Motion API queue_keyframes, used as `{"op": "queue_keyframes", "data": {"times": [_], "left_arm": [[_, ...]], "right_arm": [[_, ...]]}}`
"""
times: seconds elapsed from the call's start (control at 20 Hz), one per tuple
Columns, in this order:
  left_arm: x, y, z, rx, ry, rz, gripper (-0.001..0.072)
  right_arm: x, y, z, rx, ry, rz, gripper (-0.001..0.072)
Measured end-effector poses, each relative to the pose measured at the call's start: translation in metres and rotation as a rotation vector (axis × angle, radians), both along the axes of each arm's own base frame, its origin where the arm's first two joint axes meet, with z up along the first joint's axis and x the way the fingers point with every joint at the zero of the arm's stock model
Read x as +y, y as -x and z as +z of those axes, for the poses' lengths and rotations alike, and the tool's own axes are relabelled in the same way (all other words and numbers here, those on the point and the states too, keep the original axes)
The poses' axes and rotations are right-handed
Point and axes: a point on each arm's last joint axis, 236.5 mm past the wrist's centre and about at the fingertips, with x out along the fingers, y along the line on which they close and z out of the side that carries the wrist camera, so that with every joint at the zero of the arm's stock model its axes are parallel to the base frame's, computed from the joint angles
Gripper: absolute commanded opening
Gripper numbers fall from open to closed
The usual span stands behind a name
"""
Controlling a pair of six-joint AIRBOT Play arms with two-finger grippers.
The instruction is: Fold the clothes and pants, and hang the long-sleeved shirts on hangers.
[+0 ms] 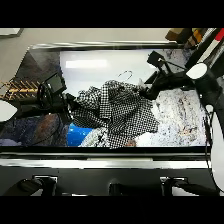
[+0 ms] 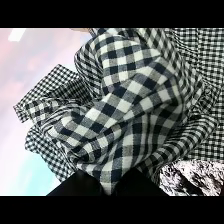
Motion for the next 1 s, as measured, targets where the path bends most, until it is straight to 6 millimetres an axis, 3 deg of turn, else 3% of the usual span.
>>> {"op": "queue_keyframes", "data": {"times": [0.05,0.15,0.2,0.25,0.4,0.45,0.75,0.8,0.85,0.9,0.95,1.0], "left_arm": [[0.000,0.000,0.000,0.000,-0.001,0.000,0.0013],[0.000,0.000,0.000,0.002,-0.001,-0.001,0.0013],[0.000,0.000,0.000,0.002,-0.001,-0.001,0.0013],[0.000,0.000,0.000,0.002,-0.001,-0.001,0.0013],[0.000,0.000,0.000,-0.003,-0.002,0.001,0.0013],[0.000,0.000,0.000,-0.002,-0.002,0.000,0.0014],[0.000,0.000,0.000,-0.001,0.000,-0.001,0.0023],[0.000,0.000,0.001,-0.001,0.000,-0.001,0.0074],[0.000,0.000,0.001,-0.002,0.005,0.003,0.0219],[-0.001,0.001,0.001,0.004,0.008,0.000,0.0419],[-0.002,0.001,0.001,0.004,0.011,0.001,0.0522],[-0.001,0.000,0.001,0.007,0.012,0.008,0.0537]], "right_arm": [[0.004,0.000,-0.003,0.008,-0.010,0.009,0.0632],[0.012,0.001,-0.008,0.025,-0.027,0.026,0.0455],[0.016,0.003,-0.010,0.032,-0.033,0.041,0.0444],[0.018,0.004,-0.011,0.035,-0.036,0.053,0.0378],[0.021,0.012,-0.015,0.050,-0.028,0.100,0.0072],[0.022,0.015,-0.015,0.053,-0.026,0.111,0.0031],[0.020,0.038,0.006,0.019,0.011,0.183,0.0028],[0.018,0.043,0.012,0.007,0.023,0.190,0.0027],[0.018,0.049,0.020,-0.002,0.024,0.196,0.0027],[0.019,0.057,0.028,-0.002,0.021,0.208,0.0027],[0.018,0.061,0.034,-0.015,0.027,0.208,0.0026],[0.013,0.064,0.038,-0.020,0.052,0.201,0.0026]]}}
